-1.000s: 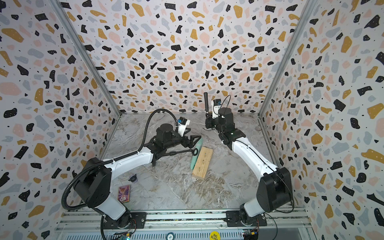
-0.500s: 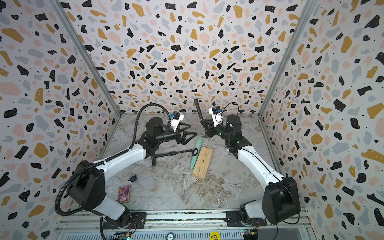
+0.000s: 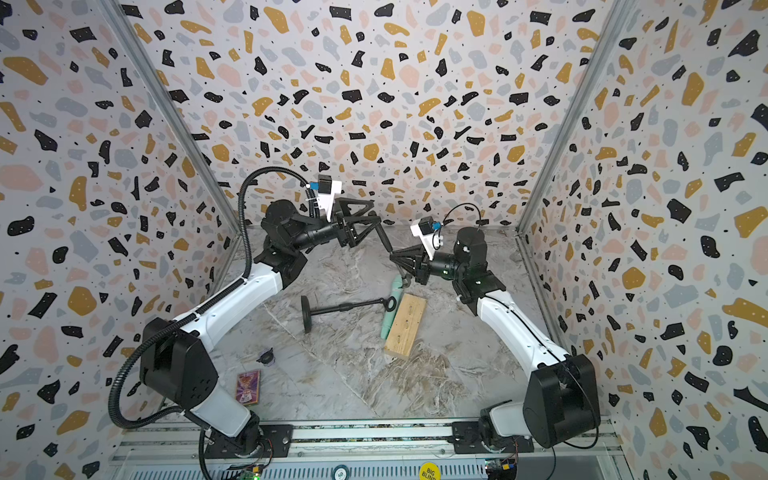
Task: Use a claw hammer to pull out a nail
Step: Pick up the hammer at the center of the board.
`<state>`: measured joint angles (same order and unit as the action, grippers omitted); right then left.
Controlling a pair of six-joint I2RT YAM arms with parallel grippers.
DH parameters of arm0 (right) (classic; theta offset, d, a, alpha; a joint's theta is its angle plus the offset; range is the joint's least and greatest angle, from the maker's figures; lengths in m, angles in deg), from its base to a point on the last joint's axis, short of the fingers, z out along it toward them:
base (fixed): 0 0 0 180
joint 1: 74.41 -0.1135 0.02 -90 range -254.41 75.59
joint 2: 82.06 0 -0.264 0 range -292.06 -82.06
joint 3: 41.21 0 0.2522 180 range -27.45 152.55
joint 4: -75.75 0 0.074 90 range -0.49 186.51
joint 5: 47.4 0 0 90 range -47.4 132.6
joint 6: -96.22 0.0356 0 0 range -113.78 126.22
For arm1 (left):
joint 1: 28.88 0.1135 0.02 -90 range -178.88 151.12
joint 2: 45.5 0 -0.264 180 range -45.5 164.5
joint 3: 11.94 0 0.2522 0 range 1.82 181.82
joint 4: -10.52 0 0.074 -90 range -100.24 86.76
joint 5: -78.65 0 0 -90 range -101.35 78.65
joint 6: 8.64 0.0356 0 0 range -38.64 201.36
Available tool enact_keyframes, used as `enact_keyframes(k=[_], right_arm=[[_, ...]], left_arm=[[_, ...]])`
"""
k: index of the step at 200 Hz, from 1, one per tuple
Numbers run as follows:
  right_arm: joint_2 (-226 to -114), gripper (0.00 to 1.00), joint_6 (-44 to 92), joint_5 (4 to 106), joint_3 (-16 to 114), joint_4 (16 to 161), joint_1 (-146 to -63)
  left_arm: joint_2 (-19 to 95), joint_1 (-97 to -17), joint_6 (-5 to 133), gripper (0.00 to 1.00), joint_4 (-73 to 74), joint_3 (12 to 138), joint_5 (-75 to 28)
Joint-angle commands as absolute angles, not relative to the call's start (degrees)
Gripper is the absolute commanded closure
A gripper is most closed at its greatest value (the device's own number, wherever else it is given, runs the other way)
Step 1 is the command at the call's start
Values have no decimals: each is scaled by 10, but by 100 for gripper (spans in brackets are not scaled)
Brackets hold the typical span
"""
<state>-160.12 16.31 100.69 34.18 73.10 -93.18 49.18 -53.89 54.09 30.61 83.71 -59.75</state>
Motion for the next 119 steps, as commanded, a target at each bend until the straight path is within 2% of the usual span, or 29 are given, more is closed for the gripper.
enact_keyframes(k=[1,15,37,94,119], right_arm=[[-1596,100,176,1059,375,693,-937],[-1599,100,178,1066,379,692,-941],[-1609,100,181,1074,384,687,-947],[-1633,100,205,1067,396,662,-956],[-1641,100,205,1045,406,673,-959]], left_arm=[[507,-540,495,22,358,853,-621],[509,-540,471,27,390,846,-625],[508,-540,441,41,434,834,-628],[490,-541,422,100,457,800,-601],[475,-541,427,100,430,788,-560]])
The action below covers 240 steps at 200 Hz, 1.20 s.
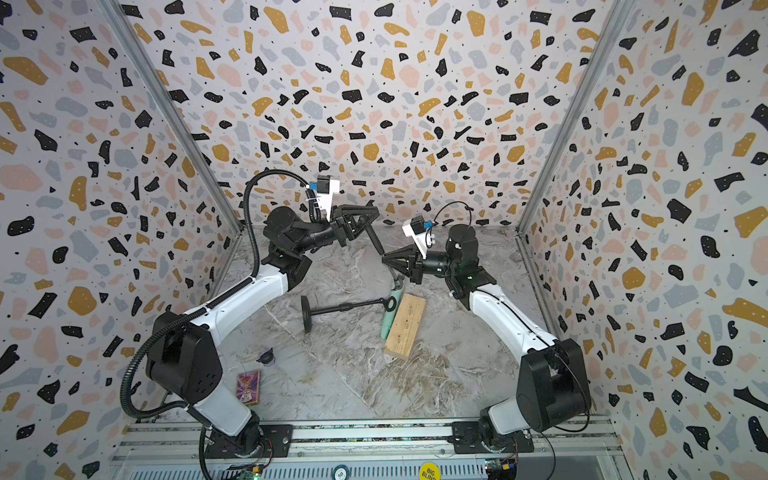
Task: Use a claw hammer to pull out a nail
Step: Pick up the hammer at the center of the board.
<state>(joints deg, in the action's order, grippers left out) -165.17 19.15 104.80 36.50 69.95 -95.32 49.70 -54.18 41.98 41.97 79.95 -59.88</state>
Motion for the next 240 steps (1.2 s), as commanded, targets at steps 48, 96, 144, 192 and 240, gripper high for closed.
enact_keyframes(k=[48,96,144,192,240], right_arm=[[-1649,68,200,955,418,698,-976],[-1635,45,128,751,434,763,-1036],[-1649,41,131,595,420,738,-1102],[-1701,42,153,506,461,776,-1118],[-1734,66,147,509,498,804,-1118]], left_arm=[[429,-563,497,100,318,773,-433],[406,-584,507,100,210,783,-289],[407,-595,499,100,195,780,-229],[407,-601,502,100,191,783,-226],[407,-603,506,100,185,788,-226]])
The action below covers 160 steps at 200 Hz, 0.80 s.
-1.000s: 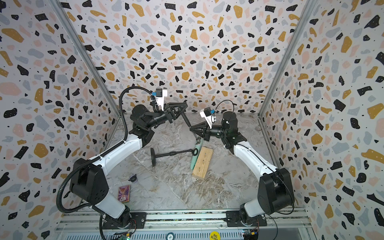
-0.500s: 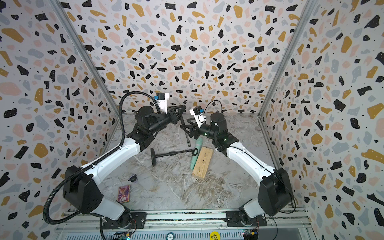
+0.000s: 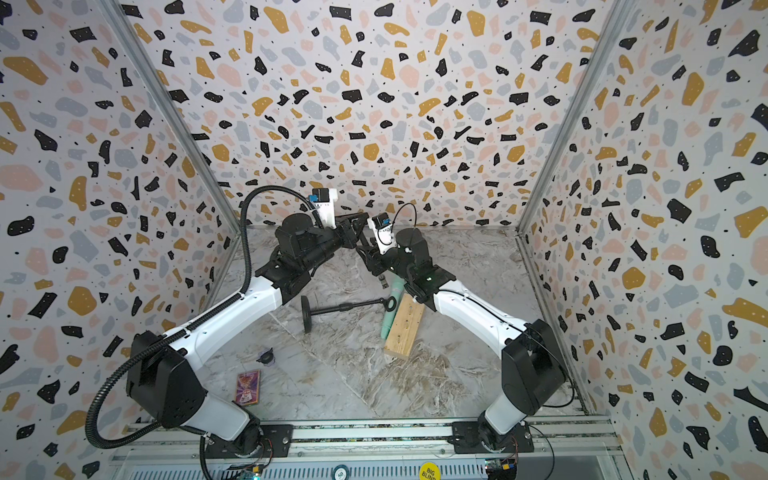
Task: Use a claw hammer to pull out a nail
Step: Pick up the hammer at the center of the board.
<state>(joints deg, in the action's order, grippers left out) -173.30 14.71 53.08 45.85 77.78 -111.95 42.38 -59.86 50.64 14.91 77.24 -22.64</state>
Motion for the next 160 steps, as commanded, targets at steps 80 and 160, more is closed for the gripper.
enact_keyframes(k=[80,160], right_arm=[[-1745,100,160,462,511,836,-1118],[-1654,100,191,350,377,730,-1072]], left_arm=[[396,-604,550,49,157,801,-226],[303,-577,617,21,53,696,-222]])
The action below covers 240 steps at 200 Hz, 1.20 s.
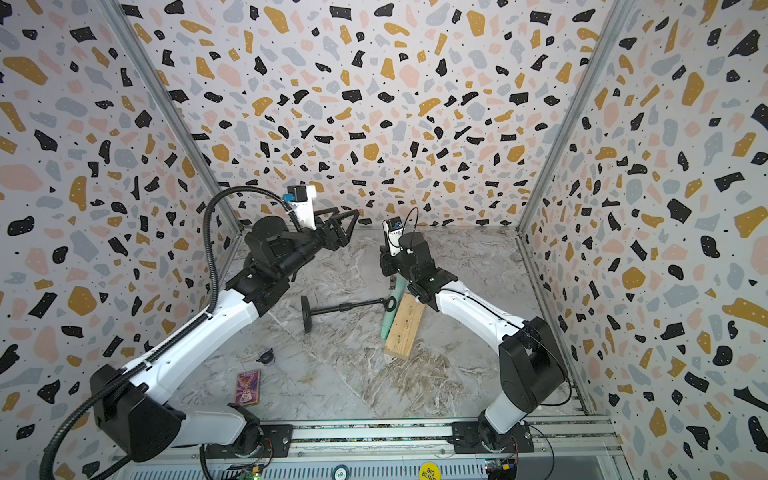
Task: Use a claw hammer to pull out a nail
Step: Pick up the hammer at the center of the board, then adjust the mounting plate at the center of the board.
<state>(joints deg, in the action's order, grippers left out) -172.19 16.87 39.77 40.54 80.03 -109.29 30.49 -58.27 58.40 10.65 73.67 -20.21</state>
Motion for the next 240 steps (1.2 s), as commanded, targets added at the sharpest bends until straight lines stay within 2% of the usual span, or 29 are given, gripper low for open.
enact_keyframes(k=[1,32,66,100,168,240], right_arm=[[-1652,100,191,349,375,728,-1070],[-1599,100,164,344,312,688,-1050],[-1555,100,159,378,256,668,-1014],[-1533,100,154,439,213,631,-982],[-1538,100,129,579,175,577,-950],[-1548,100,123,679,183,577,-924]], left_arm=[[303,-578,617,21,52,694,-223],[313,-590,602,23,20,613,-269],[333,-658,593,26,23,522,-309],[331,-699,583,28,17,461,-264],[374,-741,570,31,85,404,-296],[455,-772,601,30,172,424,-347]])
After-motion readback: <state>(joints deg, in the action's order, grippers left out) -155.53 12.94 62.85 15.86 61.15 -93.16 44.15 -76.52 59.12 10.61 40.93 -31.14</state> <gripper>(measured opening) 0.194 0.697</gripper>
